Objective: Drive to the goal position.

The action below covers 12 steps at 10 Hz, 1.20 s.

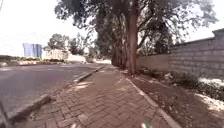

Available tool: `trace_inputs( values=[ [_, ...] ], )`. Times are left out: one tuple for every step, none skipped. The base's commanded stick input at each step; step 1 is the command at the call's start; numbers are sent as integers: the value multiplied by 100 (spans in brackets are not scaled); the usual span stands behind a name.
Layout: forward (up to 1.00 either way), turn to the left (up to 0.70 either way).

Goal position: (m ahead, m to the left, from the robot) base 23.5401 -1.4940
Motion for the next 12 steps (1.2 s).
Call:
trace_inputs(
  values=[
    [50,0],
    [50,0],
    [50,0],
    [50,0],
    [50,0],
    [50,0],
    [50,0],
    [50,0],
    [50,0],
    [50,0],
    [50,0],
    [50,0]
  ],
)
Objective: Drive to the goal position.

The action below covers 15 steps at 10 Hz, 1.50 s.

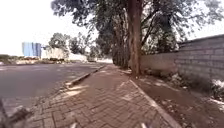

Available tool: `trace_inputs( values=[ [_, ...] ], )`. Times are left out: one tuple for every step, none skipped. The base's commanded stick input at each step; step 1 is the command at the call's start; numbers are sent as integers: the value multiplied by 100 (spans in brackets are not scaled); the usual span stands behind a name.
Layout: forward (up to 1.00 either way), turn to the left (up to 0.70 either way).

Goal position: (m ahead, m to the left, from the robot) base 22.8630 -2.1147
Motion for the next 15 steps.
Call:
trace_inputs(
  values=[
    [50,0],
    [50,0],
    [50,0],
    [50,0],
    [50,0],
    [50,0],
    [50,0],
    [50,0],
    [50,0],
    [50,0],
    [50,0],
    [50,0],
    [50,0],
    [50,0],
    [50,0]
  ],
)
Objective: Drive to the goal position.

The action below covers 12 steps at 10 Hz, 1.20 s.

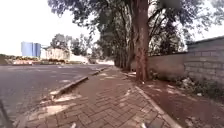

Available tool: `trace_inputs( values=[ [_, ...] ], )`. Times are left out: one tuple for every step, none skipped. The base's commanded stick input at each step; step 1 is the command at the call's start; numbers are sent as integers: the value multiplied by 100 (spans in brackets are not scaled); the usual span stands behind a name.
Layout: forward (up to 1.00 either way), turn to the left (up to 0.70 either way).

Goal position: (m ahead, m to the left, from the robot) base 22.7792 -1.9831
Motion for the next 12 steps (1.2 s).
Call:
trace_inputs(
  values=[
    [50,0],
    [50,0],
    [50,0],
    [50,0],
    [50,0],
    [50,0],
    [50,0],
    [50,0],
    [50,0],
    [50,0],
    [50,0],
    [50,0]
  ],
)
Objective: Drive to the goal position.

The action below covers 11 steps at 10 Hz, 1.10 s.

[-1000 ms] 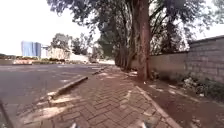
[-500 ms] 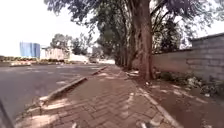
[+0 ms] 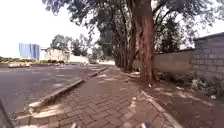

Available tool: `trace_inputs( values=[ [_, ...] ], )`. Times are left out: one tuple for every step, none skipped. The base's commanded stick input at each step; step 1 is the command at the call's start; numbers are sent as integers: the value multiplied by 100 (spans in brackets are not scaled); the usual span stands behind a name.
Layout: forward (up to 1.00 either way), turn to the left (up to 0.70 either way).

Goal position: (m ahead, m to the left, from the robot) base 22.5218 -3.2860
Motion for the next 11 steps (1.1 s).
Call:
trace_inputs(
  values=[
    [50,0],
    [50,0],
    [50,0],
    [50,0],
    [50,0],
    [50,0],
    [50,0],
    [50,0],
    [50,0],
    [50,0],
    [50,0]
  ],
)
